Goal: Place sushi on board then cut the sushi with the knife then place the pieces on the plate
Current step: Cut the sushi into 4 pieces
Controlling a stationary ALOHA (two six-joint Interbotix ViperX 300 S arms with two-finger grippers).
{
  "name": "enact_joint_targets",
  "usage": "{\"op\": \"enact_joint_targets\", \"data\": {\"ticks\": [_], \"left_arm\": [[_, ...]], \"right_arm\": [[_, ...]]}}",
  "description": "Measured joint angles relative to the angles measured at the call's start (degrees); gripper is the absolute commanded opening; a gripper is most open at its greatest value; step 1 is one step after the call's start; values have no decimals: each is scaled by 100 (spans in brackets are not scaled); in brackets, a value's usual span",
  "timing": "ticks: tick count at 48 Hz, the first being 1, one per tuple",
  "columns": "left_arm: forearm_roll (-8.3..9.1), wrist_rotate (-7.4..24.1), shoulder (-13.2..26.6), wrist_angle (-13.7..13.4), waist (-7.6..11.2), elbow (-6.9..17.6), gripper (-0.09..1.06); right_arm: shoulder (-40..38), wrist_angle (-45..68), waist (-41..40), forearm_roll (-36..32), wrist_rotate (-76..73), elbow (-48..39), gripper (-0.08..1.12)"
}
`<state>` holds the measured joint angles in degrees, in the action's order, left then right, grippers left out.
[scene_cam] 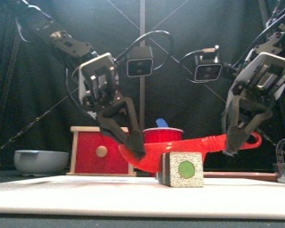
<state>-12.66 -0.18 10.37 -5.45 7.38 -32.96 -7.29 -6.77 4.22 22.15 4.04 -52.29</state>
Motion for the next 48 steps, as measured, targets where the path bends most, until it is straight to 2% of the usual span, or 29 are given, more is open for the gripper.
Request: {"op": "enact_joint_targets", "data": {"ticks": [16,31,38,48], "left_arm": [[-9,0,132,0,26,26,40],[-176,9,123,0,141,35,40],[-193,0,123,0,158,35,40],[-185,9,-88,-53,167,44,40]], "right_arm": [[272,9,272,220,-9,44,33],[272,-18,422,352,-9,88,33],[272,-53,431,334,-9,114,33],[-18,-369,387,202,-9,176,33]]}}
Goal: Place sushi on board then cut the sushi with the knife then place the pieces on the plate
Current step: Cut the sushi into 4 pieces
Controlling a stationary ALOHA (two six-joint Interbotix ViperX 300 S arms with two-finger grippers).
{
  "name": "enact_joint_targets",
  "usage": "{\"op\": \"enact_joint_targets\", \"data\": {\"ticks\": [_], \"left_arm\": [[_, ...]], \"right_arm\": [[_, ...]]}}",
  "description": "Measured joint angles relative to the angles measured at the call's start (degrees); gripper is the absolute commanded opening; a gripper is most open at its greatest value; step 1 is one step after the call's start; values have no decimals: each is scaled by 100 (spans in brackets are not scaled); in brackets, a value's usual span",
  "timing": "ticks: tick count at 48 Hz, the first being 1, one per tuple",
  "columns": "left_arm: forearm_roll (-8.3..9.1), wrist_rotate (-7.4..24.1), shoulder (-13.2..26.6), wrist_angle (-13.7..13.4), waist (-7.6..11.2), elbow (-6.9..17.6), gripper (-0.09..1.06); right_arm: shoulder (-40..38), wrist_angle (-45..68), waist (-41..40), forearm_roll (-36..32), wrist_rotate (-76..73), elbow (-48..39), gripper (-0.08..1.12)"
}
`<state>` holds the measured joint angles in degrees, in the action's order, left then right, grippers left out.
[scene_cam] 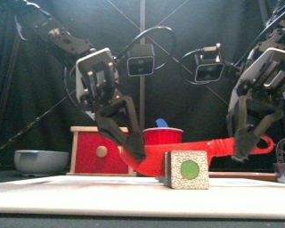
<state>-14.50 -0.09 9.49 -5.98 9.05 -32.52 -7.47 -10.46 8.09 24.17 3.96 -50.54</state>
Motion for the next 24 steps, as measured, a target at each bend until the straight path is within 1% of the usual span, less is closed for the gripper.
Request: {"op": "enact_joint_targets", "data": {"ticks": [8,14,20,24], "left_arm": [[70,0,-316,-97,-18,18,40],[97,-9,-475,-132,-9,9,40],[97,-26,-527,-132,114,9,40],[62,-35,-510,-132,167,26,40]], "right_arm": [[-448,-185,-105,-176,-26,53,33],[-686,-211,-105,-167,-26,53,33],[-765,-211,-62,-105,-26,53,33],[-756,-211,-9,-62,-26,53,33]]}}
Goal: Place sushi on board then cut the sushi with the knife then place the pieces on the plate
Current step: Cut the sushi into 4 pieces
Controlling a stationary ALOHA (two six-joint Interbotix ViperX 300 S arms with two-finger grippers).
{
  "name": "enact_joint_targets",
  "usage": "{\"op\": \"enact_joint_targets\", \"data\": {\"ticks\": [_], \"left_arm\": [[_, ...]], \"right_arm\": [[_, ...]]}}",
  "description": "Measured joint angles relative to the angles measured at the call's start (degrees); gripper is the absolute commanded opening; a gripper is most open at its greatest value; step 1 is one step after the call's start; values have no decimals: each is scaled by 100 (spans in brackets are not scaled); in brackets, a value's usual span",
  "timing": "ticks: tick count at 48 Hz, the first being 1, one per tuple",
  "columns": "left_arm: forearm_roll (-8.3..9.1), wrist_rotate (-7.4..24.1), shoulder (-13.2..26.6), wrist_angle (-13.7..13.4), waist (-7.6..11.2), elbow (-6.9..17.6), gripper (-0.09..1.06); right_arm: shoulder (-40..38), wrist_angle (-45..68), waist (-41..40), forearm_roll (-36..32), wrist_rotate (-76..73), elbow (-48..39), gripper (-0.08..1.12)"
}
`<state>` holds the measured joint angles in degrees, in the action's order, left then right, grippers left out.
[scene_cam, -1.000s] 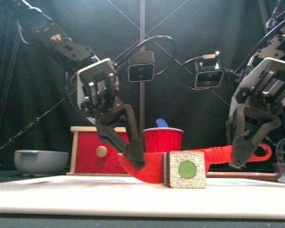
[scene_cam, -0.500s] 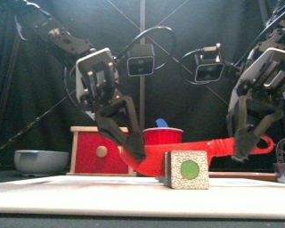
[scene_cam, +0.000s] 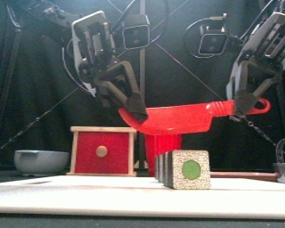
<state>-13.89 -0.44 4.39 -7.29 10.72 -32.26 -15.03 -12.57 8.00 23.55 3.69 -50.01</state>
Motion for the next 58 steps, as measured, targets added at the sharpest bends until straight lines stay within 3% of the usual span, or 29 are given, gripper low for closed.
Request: {"op": "enact_joint_targets", "data": {"ticks": [10,28,58], "left_arm": [[-193,9,123,0,105,79,40],[-316,9,299,0,141,105,40],[-343,9,475,18,149,105,40]], "right_arm": [[88,0,105,105,0,0,33],[299,0,114,105,26,0,33],[510,0,114,149,26,0,33]]}}
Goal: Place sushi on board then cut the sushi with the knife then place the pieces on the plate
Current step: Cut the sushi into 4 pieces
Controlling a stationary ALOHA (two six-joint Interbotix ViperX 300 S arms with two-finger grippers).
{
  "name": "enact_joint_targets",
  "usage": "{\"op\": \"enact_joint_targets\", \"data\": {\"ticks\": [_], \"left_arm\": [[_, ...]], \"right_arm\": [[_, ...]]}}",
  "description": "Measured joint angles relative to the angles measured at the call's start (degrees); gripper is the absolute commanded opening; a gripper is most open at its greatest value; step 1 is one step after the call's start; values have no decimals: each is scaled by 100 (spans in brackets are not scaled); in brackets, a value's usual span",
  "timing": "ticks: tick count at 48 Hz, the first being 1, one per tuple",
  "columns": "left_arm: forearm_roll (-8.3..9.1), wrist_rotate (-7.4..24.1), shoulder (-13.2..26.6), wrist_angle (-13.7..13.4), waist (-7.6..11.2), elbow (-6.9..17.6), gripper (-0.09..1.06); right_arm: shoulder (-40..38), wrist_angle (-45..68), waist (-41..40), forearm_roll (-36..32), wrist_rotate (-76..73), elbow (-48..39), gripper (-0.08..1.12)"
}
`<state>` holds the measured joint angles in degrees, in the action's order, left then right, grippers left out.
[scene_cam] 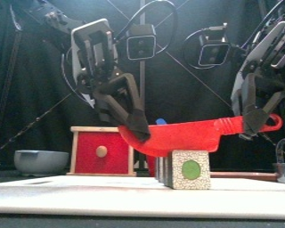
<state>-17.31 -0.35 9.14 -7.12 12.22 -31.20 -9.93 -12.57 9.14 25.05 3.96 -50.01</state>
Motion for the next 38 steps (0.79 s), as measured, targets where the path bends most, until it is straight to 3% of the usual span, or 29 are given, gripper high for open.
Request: {"op": "enact_joint_targets", "data": {"ticks": [22,38], "left_arm": [[-79,9,352,18,18,26,40],[-352,9,352,26,211,35,40]], "right_arm": [[606,26,229,176,-9,97,33],[606,26,510,545,-18,149,33]]}}
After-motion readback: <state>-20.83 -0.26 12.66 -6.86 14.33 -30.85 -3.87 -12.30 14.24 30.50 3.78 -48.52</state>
